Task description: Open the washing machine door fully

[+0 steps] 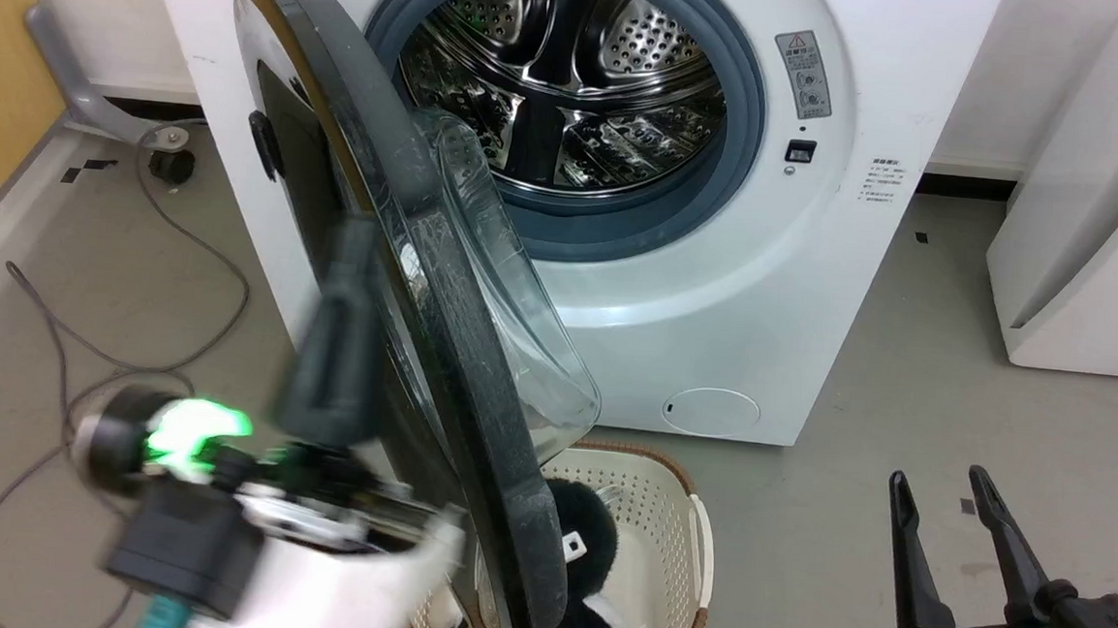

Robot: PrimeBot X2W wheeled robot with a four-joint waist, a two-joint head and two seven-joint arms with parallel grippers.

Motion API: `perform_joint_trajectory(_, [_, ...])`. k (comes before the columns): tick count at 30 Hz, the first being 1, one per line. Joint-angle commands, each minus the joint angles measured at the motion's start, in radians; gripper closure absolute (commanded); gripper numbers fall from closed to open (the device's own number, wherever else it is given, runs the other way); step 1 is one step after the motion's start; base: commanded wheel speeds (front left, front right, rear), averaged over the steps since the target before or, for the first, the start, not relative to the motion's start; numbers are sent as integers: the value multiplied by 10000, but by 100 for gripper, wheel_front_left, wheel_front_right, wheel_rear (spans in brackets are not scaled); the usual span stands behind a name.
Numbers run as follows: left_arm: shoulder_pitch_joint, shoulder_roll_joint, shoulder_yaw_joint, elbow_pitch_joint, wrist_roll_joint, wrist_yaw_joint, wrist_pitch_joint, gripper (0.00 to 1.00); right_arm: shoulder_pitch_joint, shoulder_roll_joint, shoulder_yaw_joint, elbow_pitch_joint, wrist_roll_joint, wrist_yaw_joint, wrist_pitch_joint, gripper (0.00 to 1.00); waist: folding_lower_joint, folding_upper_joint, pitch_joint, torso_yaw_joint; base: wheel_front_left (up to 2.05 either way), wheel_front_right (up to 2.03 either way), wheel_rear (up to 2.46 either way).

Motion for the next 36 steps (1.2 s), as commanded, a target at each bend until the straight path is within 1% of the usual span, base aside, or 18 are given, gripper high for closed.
perform_joint_trajectory(1, [-147, 14, -229, -92, 149, -105, -44, 100, 34, 44, 26, 19, 92, 8, -38, 0, 0, 0, 7, 7, 0, 0, 0])
perform_joint_trajectory(6, [-177, 14, -1422, -269, 526, -534, -44, 100, -10, 45, 34, 46, 93, 8, -38, 0, 0, 0, 21, 29, 0, 0, 0])
perform_joint_trajectory(10, [-43, 44, -2272, -235, 852, -774, -44, 100, 5, 45, 33, 74, 96, 8, -38, 0, 0, 0, 38, 47, 0, 0, 0])
perform_joint_trajectory(18, [340, 313, -3642, 172, 1170, -1033, -44, 100, -83, 45, 24, 112, 97, 8, -38, 0, 0, 0, 190, 99, 0, 0, 0])
perform_joint_trajectory(26, [874, 362, -4277, 817, 1152, -908, -44, 100, -204, 45, -14, 140, 101, 8, -38, 0, 0, 0, 391, 206, 0, 0, 0])
perform_joint_trajectory(36, [1569, 357, -4211, 2157, 834, -363, -44, 100, -232, 45, 1, 220, 38, 8, -38, 0, 0, 0, 485, 393, 0, 0, 0])
